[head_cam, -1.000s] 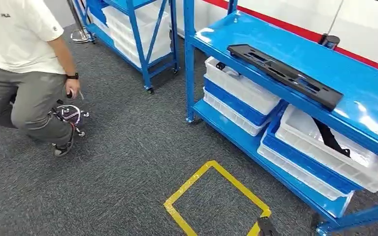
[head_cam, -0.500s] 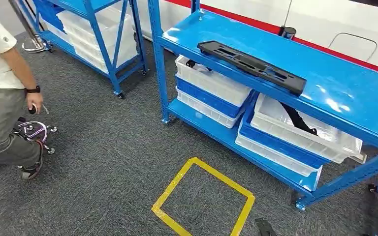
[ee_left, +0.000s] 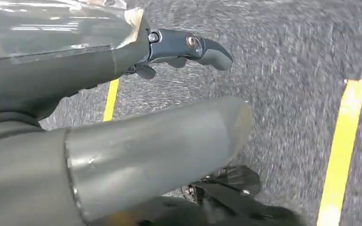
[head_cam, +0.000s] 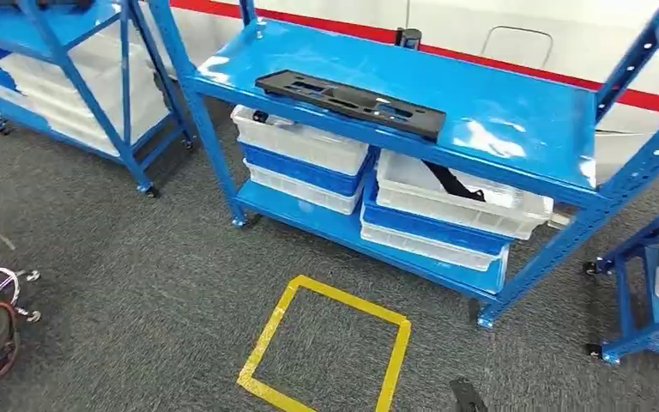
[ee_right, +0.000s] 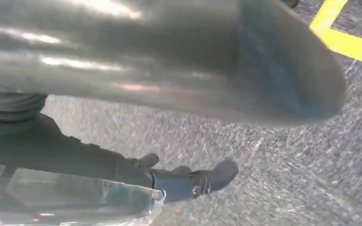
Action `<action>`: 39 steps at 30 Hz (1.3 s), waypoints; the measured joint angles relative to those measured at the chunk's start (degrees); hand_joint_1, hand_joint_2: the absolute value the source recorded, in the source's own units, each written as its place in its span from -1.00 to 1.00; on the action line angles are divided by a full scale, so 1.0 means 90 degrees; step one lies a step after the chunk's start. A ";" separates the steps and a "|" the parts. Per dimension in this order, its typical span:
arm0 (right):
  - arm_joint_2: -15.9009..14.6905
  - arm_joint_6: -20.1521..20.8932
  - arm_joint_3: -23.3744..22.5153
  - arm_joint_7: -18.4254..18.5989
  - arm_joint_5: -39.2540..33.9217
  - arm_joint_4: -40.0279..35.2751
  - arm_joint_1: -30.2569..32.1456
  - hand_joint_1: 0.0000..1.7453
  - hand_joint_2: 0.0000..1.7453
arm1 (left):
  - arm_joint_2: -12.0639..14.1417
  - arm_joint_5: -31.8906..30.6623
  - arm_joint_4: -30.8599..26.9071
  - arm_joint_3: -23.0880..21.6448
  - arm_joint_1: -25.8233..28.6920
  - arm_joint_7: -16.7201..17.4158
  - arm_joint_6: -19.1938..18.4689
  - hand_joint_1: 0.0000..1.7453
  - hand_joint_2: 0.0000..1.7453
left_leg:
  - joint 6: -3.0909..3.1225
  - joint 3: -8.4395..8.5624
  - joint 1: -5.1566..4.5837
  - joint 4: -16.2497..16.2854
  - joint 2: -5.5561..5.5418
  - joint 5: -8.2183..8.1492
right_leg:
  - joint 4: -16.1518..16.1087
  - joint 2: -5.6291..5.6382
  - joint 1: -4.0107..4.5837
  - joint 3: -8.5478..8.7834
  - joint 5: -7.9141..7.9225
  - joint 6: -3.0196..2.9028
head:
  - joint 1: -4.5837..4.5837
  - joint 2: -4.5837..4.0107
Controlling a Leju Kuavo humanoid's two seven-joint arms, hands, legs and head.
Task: Take the parts from the cabinet and place them on the table.
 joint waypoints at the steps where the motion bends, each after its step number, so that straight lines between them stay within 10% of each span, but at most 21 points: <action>1: 0.0000 0.0000 0.0000 0.0000 0.0000 0.0000 0.0022 -1.00 -1.00 | 0.0000 0.0000 0.0000 0.0000 0.0006 0.0000 0.0000 -1.00 -1.00 | -0.0003 -0.0076 0.0005 0.0083 0.0002 0.0066 | 0.0005 0.0098 0.0000 0.0006 0.0000 0.0002 | 0.0005 0.0000; 4: 0.0005 0.0000 0.0000 0.0000 0.0000 0.0000 0.0039 -1.00 -1.00 | 0.0005 -0.0010 0.0000 0.0000 -0.0002 0.0000 0.0000 -1.00 -1.00 | -0.0007 0.0447 0.0067 -0.1158 -0.0104 0.0922 | 0.0046 0.0392 -0.0032 0.0029 -0.0004 0.0016 | -0.0007 0.0000; 6: 0.0007 0.0000 0.0000 0.0000 0.0000 0.0000 0.0009 -1.00 -1.00 | 0.0010 -0.0010 0.0007 0.0000 0.0006 0.0000 0.0000 -1.00 -1.00 | -0.0002 0.0709 0.0119 -0.1819 -0.0578 0.1039 | 0.0159 0.0550 0.0047 -0.0046 -0.0047 0.0112 | -0.0036 0.0000; 10: -0.0015 0.0000 0.0000 0.0000 -0.0002 0.0000 0.0055 -1.00 -1.00 | 0.0007 -0.0012 0.0007 0.0000 -0.0025 0.0000 -0.0002 -1.00 -1.00 | 0.0214 0.0716 0.0040 -0.1829 -0.0290 0.1090 | 0.0069 0.0830 0.0047 -0.0191 0.0030 0.0333 | -0.0017 0.0000; 12: -0.0012 0.0002 0.0000 0.0000 -0.0005 0.0005 0.0042 -1.00 -1.00 | -0.0002 -0.0032 0.0007 0.0000 -0.0025 -0.0002 0.0000 -1.00 -1.00 | 0.0358 0.0749 0.0041 -0.1917 -0.0112 0.1146 | 0.0526 0.0180 0.0046 -0.0388 -0.0194 0.0267 | 0.0020 0.0000; 16: -0.0014 0.0051 0.0000 0.0000 -0.0027 0.0005 0.0039 -1.00 -1.00 | -0.0002 -0.0049 0.0007 0.0000 -0.0011 -0.0002 -0.0015 -1.00 -1.00 | 0.0368 0.0727 0.0015 -0.1913 0.0266 0.1136 | 0.2177 -0.0042 0.0031 -0.1216 -0.0777 0.0276 | 0.0039 0.0000; 19: -0.0031 0.0061 0.0000 -0.0010 -0.0039 0.0007 0.0057 -1.00 -1.00 | -0.0007 -0.0056 0.0007 0.0000 -0.0023 -0.0002 -0.0019 -1.00 -1.00 | 0.0329 0.0754 0.0024 -0.1910 0.0506 0.1111 | 0.0929 -0.0214 0.0003 -0.0506 -0.0300 0.0460 | 0.0053 0.0000; 21: -0.0027 0.0061 0.0000 -0.0017 -0.0039 0.0005 0.0019 -1.00 -1.00 | -0.0005 -0.0056 0.0007 0.0000 -0.0028 0.0000 -0.0019 -1.00 -1.00 | 0.0248 0.0805 -0.0039 -0.1890 0.0639 0.1055 | 0.0084 -0.0863 0.0038 -0.0036 -0.0129 0.0376 | 0.0085 0.0000; 25: -0.0036 0.0039 0.0005 -0.0019 0.0041 0.0005 0.0015 -1.00 -1.00 | -0.0010 -0.0053 0.0007 0.0000 -0.0052 0.0000 -0.0015 -1.00 -1.00 | 0.0079 0.0946 -0.0041 -0.1953 0.0937 0.0985 | 0.0070 -0.0547 0.0095 -0.0050 -0.0072 0.0186 | 0.0041 0.0000; 26: -0.0034 0.0010 0.0022 -0.0012 0.0077 0.0005 0.0028 -1.00 -1.00 | -0.0010 -0.0051 0.0005 0.0002 -0.0065 0.0000 -0.0007 -1.00 -1.00 | 0.0029 0.0940 0.0024 -0.1878 0.0780 0.0940 | 0.0034 -0.0471 -0.0093 0.0007 -0.0031 0.0122 | 0.0022 0.0000; 28: -0.0019 -0.0078 0.0075 0.0012 0.0131 0.0005 0.0012 -1.00 -1.00 | -0.0002 -0.0046 0.0005 0.0000 -0.0045 0.0000 -0.0002 -1.00 -1.00 | 0.0008 0.0680 0.0037 -0.1277 0.0165 0.0492 | 0.0033 -0.0404 -0.0050 -0.0006 -0.0028 0.0002 | -0.0024 0.0000; 31: 0.0000 -0.0075 0.0143 0.0041 0.0182 0.0005 0.0000 -1.00 -1.00 | 0.0000 -0.0044 0.0007 0.0002 0.0000 0.0000 0.0000 -1.00 -1.00 | -0.0023 -0.0019 0.0038 0.0039 0.0003 -0.0037 | 0.0037 -0.0226 0.0003 -0.0016 -0.0027 -0.0028 | -0.0053 0.0000; 33: 0.0005 -0.0027 0.0158 0.0073 0.0177 0.0005 0.0006 -1.00 -1.00 | 0.0002 -0.0044 0.0007 0.0002 0.0007 0.0002 -0.0002 -1.00 -1.00 | -0.0009 0.0034 0.0039 -0.0259 0.0006 0.0324 | 0.0042 -0.0145 0.0008 -0.0006 -0.0029 -0.0025 | -0.0053 0.0000; 35: 0.0017 -0.0027 0.0172 0.0100 0.0177 0.0005 0.0001 -1.00 -1.00 | 0.0007 -0.0044 0.0007 0.0000 -0.0006 0.0002 -0.0002 -1.00 -1.00 | 0.0029 0.0527 0.0048 -0.1383 0.0005 0.0980 | 0.0045 -0.0083 0.0005 0.0029 -0.0044 0.0002 | -0.0056 0.0000; 39: -0.0005 -0.0027 0.0199 0.0112 0.0177 0.0005 0.0002 -1.00 -1.00 | 0.0000 -0.0044 0.0007 0.0002 -0.0015 0.0005 -0.0002 -1.00 -1.00 | 0.0096 0.0703 0.0006 -0.1853 -0.0003 0.1101 | 0.0093 -0.0051 0.0175 -0.0028 -0.0116 0.0060 | -0.0013 0.0000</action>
